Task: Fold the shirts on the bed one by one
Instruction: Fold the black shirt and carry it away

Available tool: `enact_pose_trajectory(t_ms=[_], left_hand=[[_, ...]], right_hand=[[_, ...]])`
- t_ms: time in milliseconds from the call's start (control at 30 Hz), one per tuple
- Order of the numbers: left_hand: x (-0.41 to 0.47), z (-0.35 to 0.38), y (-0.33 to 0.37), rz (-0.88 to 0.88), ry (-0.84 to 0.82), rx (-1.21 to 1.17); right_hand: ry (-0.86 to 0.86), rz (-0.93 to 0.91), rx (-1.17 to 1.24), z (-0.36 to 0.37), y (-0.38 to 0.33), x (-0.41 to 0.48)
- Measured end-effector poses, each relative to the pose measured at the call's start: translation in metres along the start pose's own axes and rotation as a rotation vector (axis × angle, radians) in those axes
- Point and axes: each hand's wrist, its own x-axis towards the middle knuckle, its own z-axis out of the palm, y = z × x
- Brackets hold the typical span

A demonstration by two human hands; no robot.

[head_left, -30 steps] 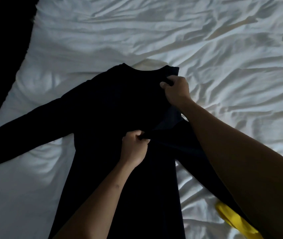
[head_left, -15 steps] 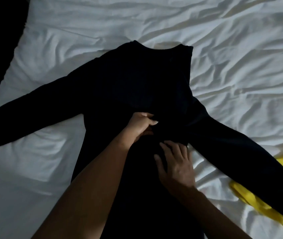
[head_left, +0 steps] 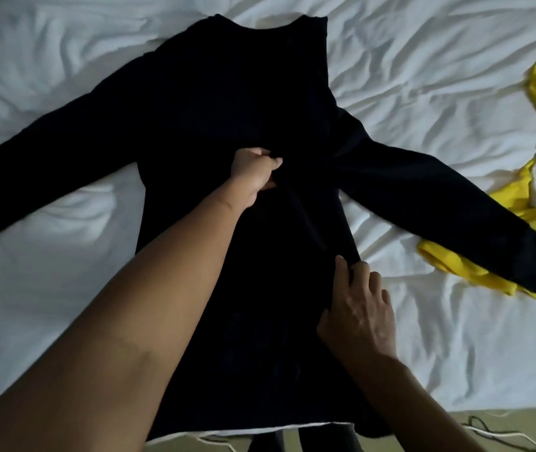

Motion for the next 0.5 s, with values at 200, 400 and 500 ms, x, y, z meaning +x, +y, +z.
enact_pose_trajectory(t_ms=[200, 400, 500], left_hand=[[-0.089, 0.005, -0.022, -0.032, -0.085, 0.076], [-0.158, -0.003, -0.081, -0.15, -0.165, 0.166], [-0.169, 0.002, -0.106, -0.158, -0.054, 0.154]], right_hand=[[0.078, 0.009, 0.209, -0.008, -0.012, -0.039], [0.0, -0.055, 0.449, -0.01, -0.041, -0.055], [0.117, -0.003, 0.538, 0.002, -0.029, -0.058]])
